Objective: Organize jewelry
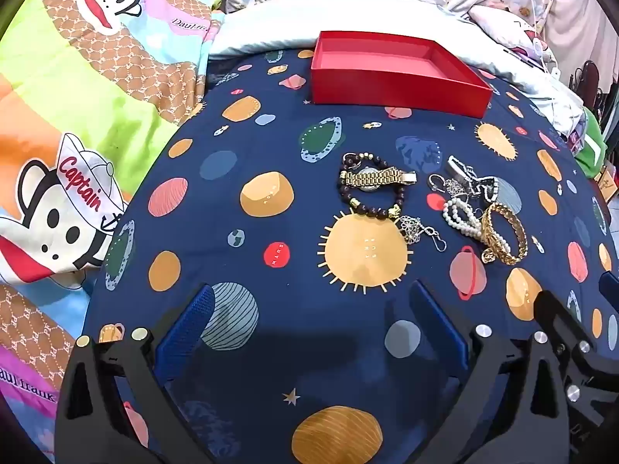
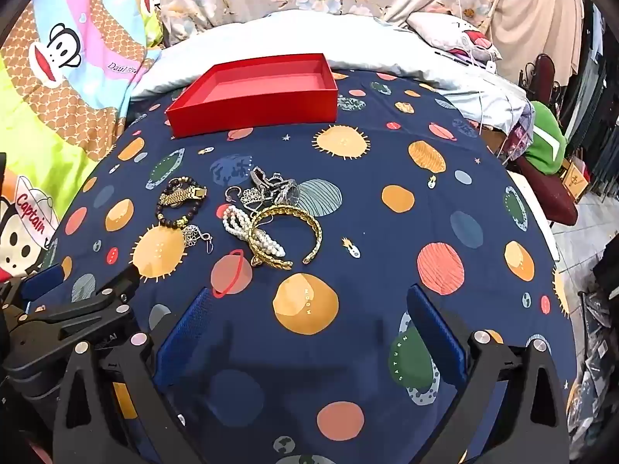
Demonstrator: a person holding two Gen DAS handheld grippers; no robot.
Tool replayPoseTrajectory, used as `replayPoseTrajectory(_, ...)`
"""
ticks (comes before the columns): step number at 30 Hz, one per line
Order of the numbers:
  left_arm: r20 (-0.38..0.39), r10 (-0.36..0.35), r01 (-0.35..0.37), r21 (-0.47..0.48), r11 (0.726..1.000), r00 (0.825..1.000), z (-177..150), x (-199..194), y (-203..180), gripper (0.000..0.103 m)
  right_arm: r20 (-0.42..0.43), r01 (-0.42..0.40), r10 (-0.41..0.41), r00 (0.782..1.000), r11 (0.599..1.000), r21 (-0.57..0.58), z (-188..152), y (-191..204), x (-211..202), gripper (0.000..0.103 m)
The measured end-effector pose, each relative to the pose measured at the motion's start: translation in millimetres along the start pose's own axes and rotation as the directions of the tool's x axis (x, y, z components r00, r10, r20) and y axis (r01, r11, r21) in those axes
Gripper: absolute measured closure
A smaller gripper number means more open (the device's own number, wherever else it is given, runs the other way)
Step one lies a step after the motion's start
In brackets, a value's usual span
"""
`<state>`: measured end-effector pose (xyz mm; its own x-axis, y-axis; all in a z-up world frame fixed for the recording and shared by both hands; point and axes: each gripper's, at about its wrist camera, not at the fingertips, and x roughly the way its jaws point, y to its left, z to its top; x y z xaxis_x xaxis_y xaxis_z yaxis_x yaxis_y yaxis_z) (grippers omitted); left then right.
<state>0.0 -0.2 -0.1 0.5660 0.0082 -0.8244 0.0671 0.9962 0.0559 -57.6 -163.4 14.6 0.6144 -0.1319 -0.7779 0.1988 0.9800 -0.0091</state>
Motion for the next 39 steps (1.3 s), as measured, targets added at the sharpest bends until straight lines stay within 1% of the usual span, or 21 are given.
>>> replayPoseTrajectory(3,0.007,0.012,-0.012,0.004,1.000,1.000,0.0,-0.6,-0.6,0.005,0.007,-0.004,0.004,1.000,1.000,-0.005,-0.9,0.5,-2.8,0.005)
replayPoseTrajectory(5,0.006,0.007,-0.007,0.009,1.000,1.000,1.3,-3.9,-0.5,0.005,0.003,-0.002,0.002,1.000,1.000,-0.003,-3.1,3.1,-4.8,0.005)
replayPoseTrajectory(7,0.004,0.004,-0.004,0.007,1.000,1.000,1.7,-5.7,0.0,0.005,0.004,-0.021,0.021,1.000,1.000,0.006,-3.1,-3.3,-5.1,0.005)
replayPoseTrajectory(10,0.007,-0.004,0.004,0.001,1.000,1.000,1.9,-8.5,5.4,0.005,-0.002,-0.009,0.009,1.000,1.000,0.004,-0.3,1.8,-5.6,0.005)
replayPoseTrajectory(15,0.012,-0.008,0.008,-0.003,1.000,1.000,2.3,-9.4,7.0,0.005,0.006,-0.011,0.011,1.000,1.000,0.002,1.4,1.1,-6.4,0.005)
replayPoseTrajectory(39,0.019,-0.004,0.004,0.006,1.000,1.000,1.8,-7.9,4.2,0.005,0.020,-0.012,0.012,1.000,1.000,0.005,-0.8,3.1,-9.5,0.005)
